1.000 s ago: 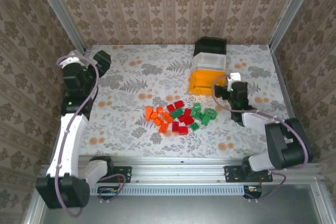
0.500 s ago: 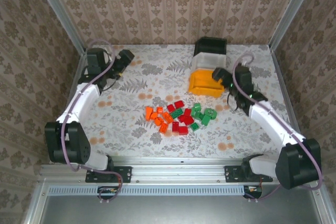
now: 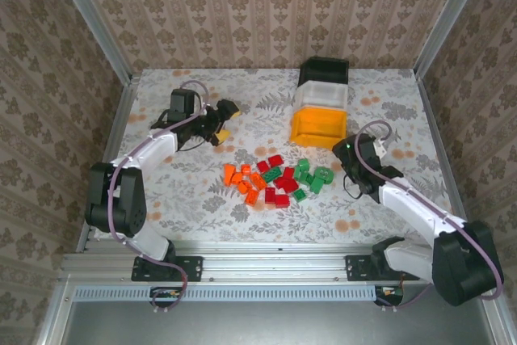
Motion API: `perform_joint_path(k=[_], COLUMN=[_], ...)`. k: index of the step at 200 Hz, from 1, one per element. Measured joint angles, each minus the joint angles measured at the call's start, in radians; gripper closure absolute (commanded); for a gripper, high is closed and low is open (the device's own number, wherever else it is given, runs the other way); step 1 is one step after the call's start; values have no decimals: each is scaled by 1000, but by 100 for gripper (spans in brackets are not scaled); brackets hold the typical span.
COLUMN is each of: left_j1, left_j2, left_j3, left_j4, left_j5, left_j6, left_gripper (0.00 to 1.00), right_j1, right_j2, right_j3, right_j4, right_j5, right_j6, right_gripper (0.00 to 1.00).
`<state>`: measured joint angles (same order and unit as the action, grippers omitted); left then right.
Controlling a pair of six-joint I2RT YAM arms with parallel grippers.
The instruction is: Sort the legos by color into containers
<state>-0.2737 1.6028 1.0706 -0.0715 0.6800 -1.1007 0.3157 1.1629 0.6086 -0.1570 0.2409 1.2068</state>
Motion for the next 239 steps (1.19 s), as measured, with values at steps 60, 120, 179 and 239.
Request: perform_joint_path(k=[60, 120, 179, 239], left_j1=[0, 1, 13, 14], left_j2=[0, 0, 0, 11], left_j3=[8, 12, 12, 29], left_j4=[-11, -11, -11, -13], left_j5=[25, 32, 57, 64], left_j6=[1, 1, -4, 0], left_gripper=[10, 10, 9, 9], right_j1=[50, 47, 51, 78], right_j2=[279, 432, 540, 581], right_j3=[231, 294, 370, 407], right_j4=[34, 41, 117, 135], right_j5=[-34, -50, -64, 3], right_j6=[57, 82, 82, 54], right_gripper=[24, 27, 45, 55])
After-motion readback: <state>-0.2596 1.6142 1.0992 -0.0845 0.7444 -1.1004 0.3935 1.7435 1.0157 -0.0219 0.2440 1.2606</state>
